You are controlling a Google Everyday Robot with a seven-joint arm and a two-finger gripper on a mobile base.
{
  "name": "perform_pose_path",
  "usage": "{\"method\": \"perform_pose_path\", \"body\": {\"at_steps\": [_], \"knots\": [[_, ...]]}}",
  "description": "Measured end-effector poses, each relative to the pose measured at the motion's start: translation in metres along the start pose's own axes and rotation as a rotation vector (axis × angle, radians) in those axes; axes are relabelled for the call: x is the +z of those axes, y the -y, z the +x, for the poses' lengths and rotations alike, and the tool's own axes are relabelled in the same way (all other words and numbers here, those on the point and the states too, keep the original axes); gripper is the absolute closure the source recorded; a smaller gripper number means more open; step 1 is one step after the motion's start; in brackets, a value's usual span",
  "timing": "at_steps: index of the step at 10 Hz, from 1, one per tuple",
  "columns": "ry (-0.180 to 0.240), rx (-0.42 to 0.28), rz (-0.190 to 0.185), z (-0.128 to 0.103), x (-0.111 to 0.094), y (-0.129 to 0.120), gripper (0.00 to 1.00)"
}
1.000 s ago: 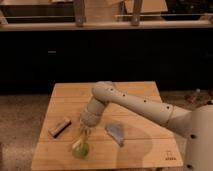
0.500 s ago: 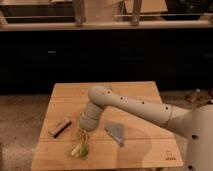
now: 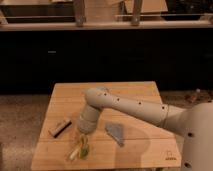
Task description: Place banana in plastic cup
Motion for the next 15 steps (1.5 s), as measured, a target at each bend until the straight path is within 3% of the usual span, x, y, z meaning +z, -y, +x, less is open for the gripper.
{"method": "perform_pose_path", "body": {"at_steps": [4,7,15], "knots": [[0.008,0.013,-0.006,0.005,-0.001,-0.004,0.44],[0.014,0.011,-0.005,0.008,-0.002,-0.005,0.20],[0.020,-0.007,0.002,0.015,-0.008,-0.004,0.20]]}}
